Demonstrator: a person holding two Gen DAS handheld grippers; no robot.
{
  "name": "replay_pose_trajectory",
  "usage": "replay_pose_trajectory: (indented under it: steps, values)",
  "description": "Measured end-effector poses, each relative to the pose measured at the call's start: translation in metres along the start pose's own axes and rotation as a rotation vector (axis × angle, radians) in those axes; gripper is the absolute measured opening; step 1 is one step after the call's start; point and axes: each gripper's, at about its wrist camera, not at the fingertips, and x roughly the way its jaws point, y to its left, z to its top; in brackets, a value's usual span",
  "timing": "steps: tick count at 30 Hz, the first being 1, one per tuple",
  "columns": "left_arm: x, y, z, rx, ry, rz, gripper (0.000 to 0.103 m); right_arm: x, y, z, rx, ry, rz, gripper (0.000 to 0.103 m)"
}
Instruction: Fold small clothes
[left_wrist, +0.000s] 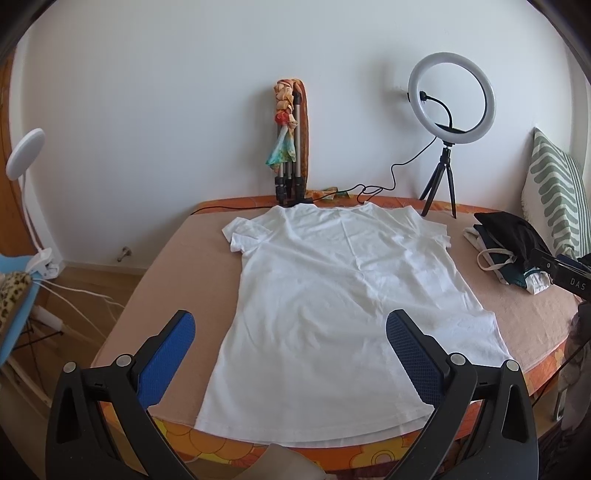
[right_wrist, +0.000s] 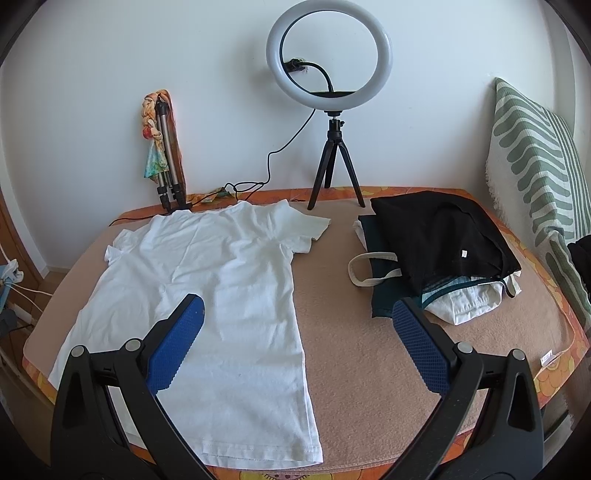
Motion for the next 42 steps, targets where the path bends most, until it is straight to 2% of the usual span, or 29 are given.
replay_pose_trajectory:
  steps: [42]
  values:
    - [-0.0022, -0.0035, -0.0011, -0.003, 0.001, -0.008, 0.103, -0.0007, 0.0008, 0.0, 0.003, 0.002, 0.005, 0.103]
